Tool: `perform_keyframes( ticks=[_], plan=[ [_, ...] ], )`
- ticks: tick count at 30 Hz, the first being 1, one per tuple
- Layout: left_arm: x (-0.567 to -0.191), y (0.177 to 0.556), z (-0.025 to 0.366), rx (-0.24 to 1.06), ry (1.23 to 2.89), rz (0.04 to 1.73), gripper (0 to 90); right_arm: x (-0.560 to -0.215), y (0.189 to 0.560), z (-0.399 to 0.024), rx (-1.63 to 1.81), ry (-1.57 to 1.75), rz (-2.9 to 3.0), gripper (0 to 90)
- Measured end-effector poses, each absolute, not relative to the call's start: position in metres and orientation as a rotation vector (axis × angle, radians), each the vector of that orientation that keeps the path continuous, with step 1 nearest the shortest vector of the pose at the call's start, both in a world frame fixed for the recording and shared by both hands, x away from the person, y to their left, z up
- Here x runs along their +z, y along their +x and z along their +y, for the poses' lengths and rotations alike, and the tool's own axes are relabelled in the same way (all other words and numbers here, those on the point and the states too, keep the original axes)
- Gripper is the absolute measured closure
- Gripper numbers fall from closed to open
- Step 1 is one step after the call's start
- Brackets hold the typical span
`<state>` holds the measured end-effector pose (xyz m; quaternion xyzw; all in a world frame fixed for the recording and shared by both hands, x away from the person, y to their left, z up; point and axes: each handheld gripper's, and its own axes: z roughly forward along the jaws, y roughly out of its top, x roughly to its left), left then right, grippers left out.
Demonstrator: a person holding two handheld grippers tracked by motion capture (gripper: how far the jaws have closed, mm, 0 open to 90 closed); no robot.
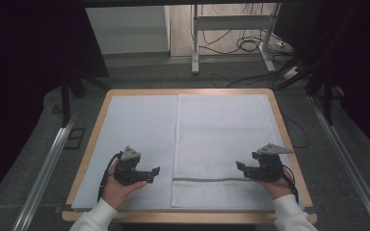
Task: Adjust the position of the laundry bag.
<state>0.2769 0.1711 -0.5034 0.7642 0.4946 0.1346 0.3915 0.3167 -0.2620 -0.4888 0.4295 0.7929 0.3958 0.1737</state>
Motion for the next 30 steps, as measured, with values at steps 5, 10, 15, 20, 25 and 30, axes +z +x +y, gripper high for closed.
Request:
perform_keyframes(
  ticks=[5,10,15,20,25,30],
  plan=[
    [-0.503,0.277,0.168,0.34,1.945,1.26,11.6,-0.488,0.316,-0.263,1.116,1.22,2.241,23.3],
    [-0.503,0.28,0.163,0.349,1.94,1.285,11.8,-0.488,0.317,-0.264,1.109,1.23,2.237,23.3],
    [-0.502,0.282,0.157,0.339,1.945,1.272,11.9,-0.489,0.316,-0.264,1.097,1.226,2.241,23.3],
    [-0.501,0.284,0.149,0.325,1.951,1.256,12.3,-0.489,0.316,-0.264,1.096,1.226,2.237,23.3],
    [-0.501,0.286,0.144,0.312,1.955,1.249,12.4,-0.489,0.316,-0.265,1.092,1.227,2.237,23.3],
    [-0.501,0.286,0.138,0.291,1.958,1.244,13.0,-0.489,0.316,-0.265,1.09,1.236,2.233,23.3]
  ],
)
